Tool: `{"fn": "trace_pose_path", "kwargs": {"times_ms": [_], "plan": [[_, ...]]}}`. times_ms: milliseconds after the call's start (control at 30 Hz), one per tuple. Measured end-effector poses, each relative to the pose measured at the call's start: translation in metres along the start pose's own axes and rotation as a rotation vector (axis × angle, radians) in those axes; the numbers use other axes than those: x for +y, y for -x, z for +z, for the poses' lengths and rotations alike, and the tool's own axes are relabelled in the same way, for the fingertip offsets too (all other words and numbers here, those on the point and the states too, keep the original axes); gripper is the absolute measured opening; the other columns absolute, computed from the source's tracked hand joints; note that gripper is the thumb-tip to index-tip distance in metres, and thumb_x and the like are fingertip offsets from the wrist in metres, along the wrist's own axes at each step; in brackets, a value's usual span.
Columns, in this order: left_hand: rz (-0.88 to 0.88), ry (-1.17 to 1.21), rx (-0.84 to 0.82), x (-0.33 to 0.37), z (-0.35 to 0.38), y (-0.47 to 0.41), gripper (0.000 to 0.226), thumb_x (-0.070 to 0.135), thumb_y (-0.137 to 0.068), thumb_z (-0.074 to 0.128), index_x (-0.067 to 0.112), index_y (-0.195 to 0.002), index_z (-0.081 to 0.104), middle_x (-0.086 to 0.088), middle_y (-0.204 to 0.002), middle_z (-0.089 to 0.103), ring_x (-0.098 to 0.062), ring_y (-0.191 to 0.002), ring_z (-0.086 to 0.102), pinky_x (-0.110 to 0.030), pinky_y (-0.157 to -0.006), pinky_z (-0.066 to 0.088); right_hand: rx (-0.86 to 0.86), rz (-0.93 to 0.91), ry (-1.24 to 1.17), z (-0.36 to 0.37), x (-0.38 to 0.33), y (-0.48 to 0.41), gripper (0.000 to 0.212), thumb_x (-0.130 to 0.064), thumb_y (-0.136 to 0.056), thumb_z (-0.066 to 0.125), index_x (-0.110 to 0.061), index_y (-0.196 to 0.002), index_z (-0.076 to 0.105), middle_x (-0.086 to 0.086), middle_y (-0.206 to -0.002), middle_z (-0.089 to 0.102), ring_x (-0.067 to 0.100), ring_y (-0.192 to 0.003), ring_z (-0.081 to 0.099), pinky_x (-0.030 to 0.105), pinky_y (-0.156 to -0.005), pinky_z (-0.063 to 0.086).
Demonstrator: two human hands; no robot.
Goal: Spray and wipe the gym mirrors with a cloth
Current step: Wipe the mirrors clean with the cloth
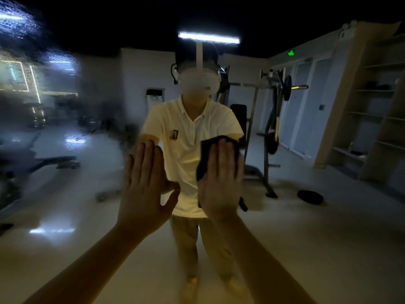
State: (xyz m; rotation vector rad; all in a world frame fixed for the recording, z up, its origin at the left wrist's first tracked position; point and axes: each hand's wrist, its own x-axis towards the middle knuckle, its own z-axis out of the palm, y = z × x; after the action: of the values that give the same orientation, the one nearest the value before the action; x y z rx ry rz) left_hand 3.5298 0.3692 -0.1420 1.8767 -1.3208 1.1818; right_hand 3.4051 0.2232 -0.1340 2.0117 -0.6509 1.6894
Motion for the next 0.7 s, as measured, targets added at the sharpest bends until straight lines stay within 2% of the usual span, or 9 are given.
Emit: {"fn": "trace_pose_path", "kwargs": {"times_ms": [67, 133, 233, 367, 467, 533, 633, 700], "plan": [[0.052, 0.017, -0.001, -0.004, -0.006, 0.001, 0.091, 0.048, -0.098, 0.055, -0.004, -0.163, 0.017, -0.023, -0.173, 0.008, -0.038, -0.161, 0.006, -0.060, -0.129, 0.013, -0.051, -0.140, -0.053, 0.005, -0.031, -0.001, 0.053, -0.031, -0.104, 0.050, -0.005, -0.150, 0.046, 0.019, -0.157, 0.045, 0.033, -0.152, 0.028, 0.051, -0.128, 0.010], [0.077, 0.018, -0.005, -0.009, -0.010, 0.007, 0.088, 0.037, -0.095, 0.059, -0.004, -0.162, 0.020, -0.023, -0.173, 0.012, -0.038, -0.161, 0.010, -0.061, -0.128, 0.017, -0.139, -0.271, -0.122, 0.006, -0.053, 0.003, 0.058, -0.029, -0.101, 0.058, -0.006, -0.153, 0.044, 0.014, -0.160, 0.042, 0.029, -0.156, 0.024, 0.050, -0.129, 0.011], [0.039, 0.007, 0.002, -0.011, -0.013, 0.029, 0.089, 0.032, -0.092, 0.059, -0.003, -0.163, 0.019, -0.023, -0.172, 0.014, -0.038, -0.161, 0.013, -0.062, -0.128, 0.016, -0.189, -0.361, -0.190, 0.008, -0.052, 0.008, 0.059, -0.026, -0.102, 0.058, -0.008, -0.156, 0.040, 0.011, -0.164, 0.037, 0.026, -0.156, 0.024, 0.047, -0.128, 0.015], [0.049, 0.000, -0.033, -0.003, -0.007, 0.054, 0.087, 0.039, -0.093, 0.053, -0.001, -0.163, 0.020, -0.020, -0.173, 0.013, -0.036, -0.161, 0.013, -0.061, -0.128, 0.015, -0.222, -0.499, -0.061, 0.004, -0.002, 0.027, 0.052, -0.030, -0.108, 0.048, -0.010, -0.156, 0.041, 0.007, -0.167, 0.031, 0.025, -0.157, 0.022, 0.045, -0.128, 0.019], [0.049, 0.010, -0.047, 0.008, 0.002, 0.056, 0.089, 0.048, -0.095, 0.053, -0.002, -0.162, 0.025, -0.020, -0.173, 0.015, -0.036, -0.161, 0.014, -0.057, -0.129, 0.013, -0.203, -0.424, 0.022, -0.018, 0.052, 0.035, 0.046, -0.025, -0.111, 0.037, -0.009, -0.154, 0.042, 0.011, -0.162, 0.037, 0.027, -0.153, 0.031, 0.045, -0.127, 0.020], [0.021, 0.016, -0.045, 0.016, 0.010, 0.056, 0.090, 0.050, -0.095, 0.054, -0.003, -0.162, 0.025, -0.021, -0.173, 0.014, -0.037, -0.161, 0.013, -0.055, -0.130, 0.011, -0.211, -0.327, 0.080, -0.035, 0.094, 0.037, 0.056, -0.022, -0.104, 0.040, -0.006, -0.156, 0.028, 0.015, -0.163, 0.027, 0.031, -0.154, 0.024, 0.049, -0.128, 0.015], [-0.062, 0.043, -0.045, 0.028, 0.019, 0.055, 0.094, 0.048, -0.095, 0.060, -0.004, -0.162, 0.020, -0.023, -0.173, 0.010, -0.039, -0.161, 0.010, -0.058, -0.129, 0.012, -0.241, 0.004, 0.108, -0.054, 0.148, 0.046, 0.063, -0.023, -0.103, 0.039, -0.004, -0.160, 0.020, 0.022, -0.167, 0.018, 0.034, -0.158, 0.009, 0.055, -0.128, 0.014], [-0.097, 0.046, -0.037, 0.034, 0.022, 0.056, 0.095, 0.046, -0.095, 0.063, -0.005, -0.162, 0.020, -0.025, -0.172, 0.011, -0.039, -0.161, 0.009, -0.059, -0.129, 0.013, -0.243, 0.209, 0.095, -0.058, 0.160, 0.054, 0.061, -0.026, -0.107, 0.031, 0.001, -0.161, 0.021, 0.024, -0.168, 0.017, 0.037, -0.158, 0.010, 0.058, -0.126, 0.017]]}}
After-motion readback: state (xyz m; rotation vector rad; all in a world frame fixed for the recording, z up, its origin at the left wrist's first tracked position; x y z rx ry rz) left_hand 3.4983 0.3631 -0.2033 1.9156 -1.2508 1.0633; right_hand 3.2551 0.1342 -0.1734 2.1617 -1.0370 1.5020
